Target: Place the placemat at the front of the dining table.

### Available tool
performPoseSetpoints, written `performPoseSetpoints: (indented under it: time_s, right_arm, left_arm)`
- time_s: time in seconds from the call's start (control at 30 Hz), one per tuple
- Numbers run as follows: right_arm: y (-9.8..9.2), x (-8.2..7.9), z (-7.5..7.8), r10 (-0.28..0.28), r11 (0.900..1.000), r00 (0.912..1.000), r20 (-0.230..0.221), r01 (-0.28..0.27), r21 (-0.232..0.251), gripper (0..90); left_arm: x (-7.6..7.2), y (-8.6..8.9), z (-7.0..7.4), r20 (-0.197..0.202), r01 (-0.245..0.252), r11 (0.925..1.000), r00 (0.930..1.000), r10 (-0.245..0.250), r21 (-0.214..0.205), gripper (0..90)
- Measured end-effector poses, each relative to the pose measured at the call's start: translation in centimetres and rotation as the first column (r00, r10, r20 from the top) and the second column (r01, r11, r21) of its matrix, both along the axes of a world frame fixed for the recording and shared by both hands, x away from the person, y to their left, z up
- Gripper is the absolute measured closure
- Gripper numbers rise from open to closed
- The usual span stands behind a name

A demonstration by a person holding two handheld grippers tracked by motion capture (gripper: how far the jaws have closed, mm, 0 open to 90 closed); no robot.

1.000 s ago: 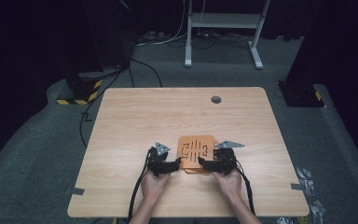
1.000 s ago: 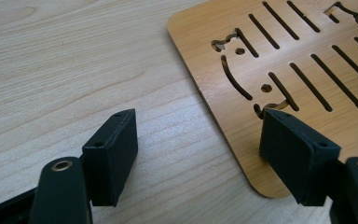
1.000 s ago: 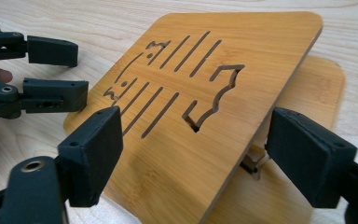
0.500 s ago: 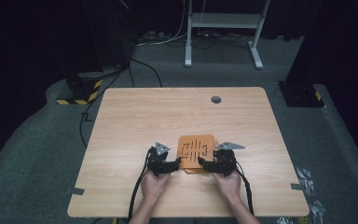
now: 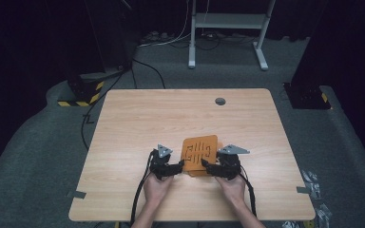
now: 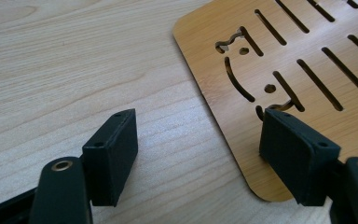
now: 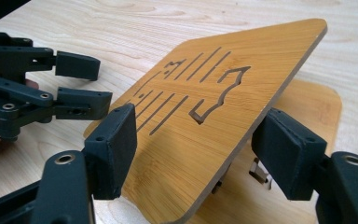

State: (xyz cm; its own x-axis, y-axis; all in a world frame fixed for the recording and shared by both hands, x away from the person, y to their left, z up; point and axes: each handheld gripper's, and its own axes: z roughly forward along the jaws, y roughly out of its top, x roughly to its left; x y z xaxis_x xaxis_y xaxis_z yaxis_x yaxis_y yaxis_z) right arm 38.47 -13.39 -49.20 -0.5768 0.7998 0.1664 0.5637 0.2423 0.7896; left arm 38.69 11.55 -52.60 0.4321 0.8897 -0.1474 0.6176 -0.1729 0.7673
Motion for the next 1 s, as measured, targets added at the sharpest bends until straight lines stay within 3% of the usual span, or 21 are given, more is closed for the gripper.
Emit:
performPoseSetpoints:
  time_s: [0.13, 0.33, 0.63, 0.83, 1.0]
  right_arm:
    - [0.2, -0.2, 0.5, 0.010, 0.9999, 0.9999, 0.013, -0.010, -0.010, 31.6]
    - [0.3, -0.3, 1.4, 0.019, 0.9996, 0.9993, 0.031, -0.020, 0.019, 35.5]
    - [0.8, -0.4, 2.0, 0.036, 0.9990, 0.9984, 0.043, -0.037, 0.026, 39.9]
    - [1.6, -0.4, 2.1, 0.058, 0.9978, 0.9977, 0.036, -0.059, 0.031, 42.9]
    - [2.2, -0.2, 2.4, 0.042, 0.9989, 0.9981, 0.045, -0.043, 0.016, 44.9]
  left_arm:
    - [0.0, 0.1, 0.0, 0.003, 0.006, 1.0000, 1.0000, -0.006, -0.008, 27.7]
    - [0.0, 0.0, 0.0, -0.002, 0.010, 0.9999, 0.9999, -0.010, -0.011, 27.8]
    - [0.0, -0.7, 0.0, 0.009, 0.047, 0.9976, 0.9989, -0.047, 0.051, 27.5]
    - [-0.1, -0.8, 0.0, 0.006, 0.041, 0.9975, 0.9991, -0.042, 0.058, 27.3]
    - [-0.1, -0.8, 0.0, 0.006, 0.042, 0.9975, 0.9991, -0.042, 0.057, 27.3]
